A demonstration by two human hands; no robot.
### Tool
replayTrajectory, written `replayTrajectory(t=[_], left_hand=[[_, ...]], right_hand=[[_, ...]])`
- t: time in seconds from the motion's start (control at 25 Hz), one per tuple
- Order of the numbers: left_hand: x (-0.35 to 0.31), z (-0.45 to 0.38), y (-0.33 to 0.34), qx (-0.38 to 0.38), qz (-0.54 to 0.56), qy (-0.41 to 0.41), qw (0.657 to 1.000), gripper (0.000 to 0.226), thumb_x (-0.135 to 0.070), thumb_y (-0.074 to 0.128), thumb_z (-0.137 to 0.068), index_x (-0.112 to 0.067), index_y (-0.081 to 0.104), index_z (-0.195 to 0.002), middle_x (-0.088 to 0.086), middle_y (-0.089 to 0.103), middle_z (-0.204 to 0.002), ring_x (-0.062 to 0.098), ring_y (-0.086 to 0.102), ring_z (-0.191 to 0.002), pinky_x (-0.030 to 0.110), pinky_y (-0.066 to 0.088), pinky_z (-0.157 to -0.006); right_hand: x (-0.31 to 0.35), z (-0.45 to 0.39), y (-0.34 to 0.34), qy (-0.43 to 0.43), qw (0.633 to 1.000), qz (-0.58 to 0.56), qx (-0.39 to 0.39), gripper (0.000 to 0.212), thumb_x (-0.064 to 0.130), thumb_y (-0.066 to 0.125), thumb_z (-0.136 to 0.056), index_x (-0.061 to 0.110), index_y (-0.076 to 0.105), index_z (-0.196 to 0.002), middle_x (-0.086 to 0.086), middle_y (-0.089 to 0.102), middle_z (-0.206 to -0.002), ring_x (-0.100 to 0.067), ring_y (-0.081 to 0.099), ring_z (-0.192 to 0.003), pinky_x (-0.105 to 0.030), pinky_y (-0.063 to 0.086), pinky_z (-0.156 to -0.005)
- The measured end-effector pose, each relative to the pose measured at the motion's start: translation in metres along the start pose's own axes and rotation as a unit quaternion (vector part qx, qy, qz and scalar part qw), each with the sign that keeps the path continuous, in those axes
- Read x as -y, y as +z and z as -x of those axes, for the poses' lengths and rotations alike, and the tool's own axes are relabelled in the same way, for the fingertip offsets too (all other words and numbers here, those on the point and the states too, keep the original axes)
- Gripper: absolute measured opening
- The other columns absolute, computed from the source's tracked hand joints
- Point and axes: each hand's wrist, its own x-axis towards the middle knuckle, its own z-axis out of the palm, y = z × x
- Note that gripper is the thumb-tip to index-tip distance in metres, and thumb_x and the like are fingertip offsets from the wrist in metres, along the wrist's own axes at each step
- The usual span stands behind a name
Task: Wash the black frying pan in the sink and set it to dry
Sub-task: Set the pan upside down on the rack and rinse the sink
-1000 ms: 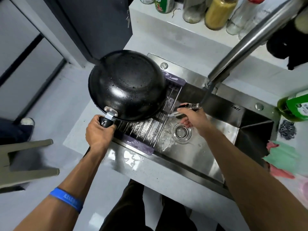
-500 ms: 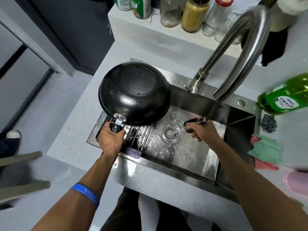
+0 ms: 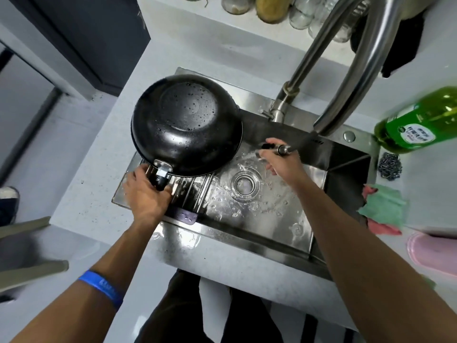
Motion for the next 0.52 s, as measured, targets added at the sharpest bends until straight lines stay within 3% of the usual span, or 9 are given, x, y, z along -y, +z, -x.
replayTrajectory(t=[0.12,0.24,0.32,0.4,0.52], left_hand=[[-0.006,0.032,-0.011,-0.042,-0.048,0.101,0.993,0.060,-0.016,0.075,-0.074,-0.013,0.048,-0.127,0.015,0.048,-0.125,0.035,0.044,-0.114,0.048,0.036,-0.094],[-0.006,0.061,0.002,0.054,-0.117,0.260,0.957,0.052,-0.011,0.071,-0.074,-0.011,0.054,-0.123,0.014,0.049,-0.124,0.032,0.046,-0.106,0.045,0.039,-0.085],[-0.004,0.072,0.015,0.123,-0.191,0.324,0.919,0.050,-0.017,0.069,-0.076,-0.015,0.056,-0.124,0.012,0.049,-0.129,0.027,0.046,-0.104,0.042,0.043,-0.084],[-0.005,0.080,0.031,0.170,-0.269,0.367,0.874,0.047,-0.031,0.056,-0.081,-0.020,0.058,-0.126,0.011,0.051,-0.131,0.026,0.047,-0.104,0.042,0.045,-0.084],[-0.005,0.080,0.035,0.252,-0.377,0.334,0.826,0.055,-0.042,0.047,-0.087,-0.029,0.046,-0.140,0.000,0.048,-0.138,0.025,0.042,-0.116,0.039,0.037,-0.098]], right_hand=[[0.000,-0.010,-0.033,-0.018,0.997,0.028,-0.067,0.032,0.016,0.075,-0.087,0.017,0.067,-0.118,-0.003,0.071,-0.086,-0.015,0.063,-0.067,-0.034,0.055,-0.063],[-0.012,-0.006,-0.070,-0.005,0.990,0.071,-0.118,0.026,0.023,0.077,-0.081,0.029,0.068,-0.105,-0.001,0.072,-0.088,-0.020,0.068,-0.077,-0.047,0.059,-0.081],[-0.023,0.000,-0.088,0.011,0.986,0.109,-0.126,0.032,0.026,0.076,-0.081,0.026,0.070,-0.112,-0.004,0.074,-0.096,-0.020,0.069,-0.085,-0.043,0.058,-0.084],[-0.029,0.013,-0.114,0.031,0.972,0.193,-0.128,0.034,0.025,0.073,-0.083,0.018,0.069,-0.116,-0.005,0.071,-0.097,-0.020,0.064,-0.087,-0.032,0.049,-0.077],[-0.035,0.028,-0.146,0.078,0.941,0.316,-0.093,0.014,0.027,0.067,-0.088,0.019,0.068,-0.099,0.000,0.064,-0.090,-0.021,0.059,-0.083,-0.029,0.037,-0.069]])
